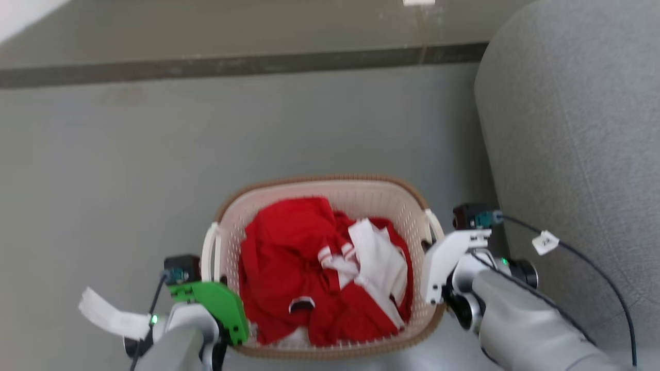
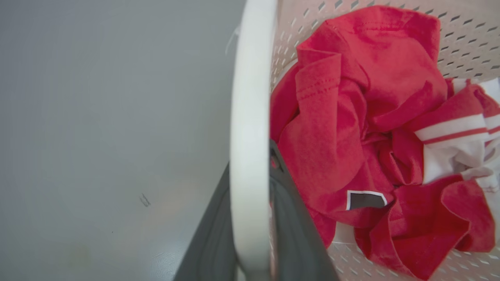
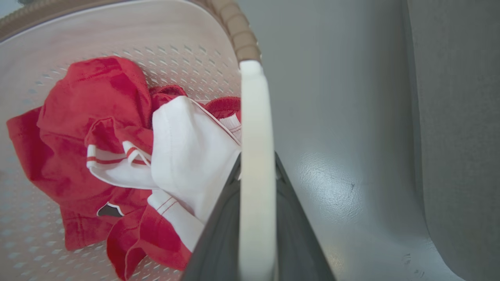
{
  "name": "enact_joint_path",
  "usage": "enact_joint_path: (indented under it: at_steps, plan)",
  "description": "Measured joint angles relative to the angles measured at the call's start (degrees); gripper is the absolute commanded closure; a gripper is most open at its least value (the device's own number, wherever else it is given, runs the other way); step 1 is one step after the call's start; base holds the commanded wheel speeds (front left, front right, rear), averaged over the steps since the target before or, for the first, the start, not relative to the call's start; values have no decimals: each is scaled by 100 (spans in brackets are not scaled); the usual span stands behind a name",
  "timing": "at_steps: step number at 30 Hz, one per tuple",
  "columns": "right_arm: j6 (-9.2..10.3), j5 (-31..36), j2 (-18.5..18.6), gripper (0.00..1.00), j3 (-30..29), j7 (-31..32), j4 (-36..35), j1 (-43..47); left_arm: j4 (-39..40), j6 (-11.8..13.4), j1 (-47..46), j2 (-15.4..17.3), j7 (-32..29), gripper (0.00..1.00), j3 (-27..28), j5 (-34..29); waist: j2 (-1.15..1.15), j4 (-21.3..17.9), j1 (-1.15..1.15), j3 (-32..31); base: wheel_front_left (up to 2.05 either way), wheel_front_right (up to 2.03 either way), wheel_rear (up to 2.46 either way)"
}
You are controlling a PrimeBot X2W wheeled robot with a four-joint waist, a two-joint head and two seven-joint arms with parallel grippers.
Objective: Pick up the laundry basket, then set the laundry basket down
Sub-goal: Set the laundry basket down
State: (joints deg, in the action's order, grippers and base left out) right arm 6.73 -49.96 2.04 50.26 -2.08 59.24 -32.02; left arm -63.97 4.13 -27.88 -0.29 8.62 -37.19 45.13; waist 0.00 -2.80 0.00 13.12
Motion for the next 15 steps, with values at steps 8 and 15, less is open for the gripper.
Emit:
enact_joint_path:
  at_steps: [8,15]
  plan:
    - [35,2,2,100,-70,-91,76,-568,12,38,-539,23,52,100,2,-54,0,17,0,621,0,0,0]
    - [35,5,2,100,-165,-146,203,-1042,20,52,-1002,23,59,100,-1,-105,0,60,0,1183,0,0,0]
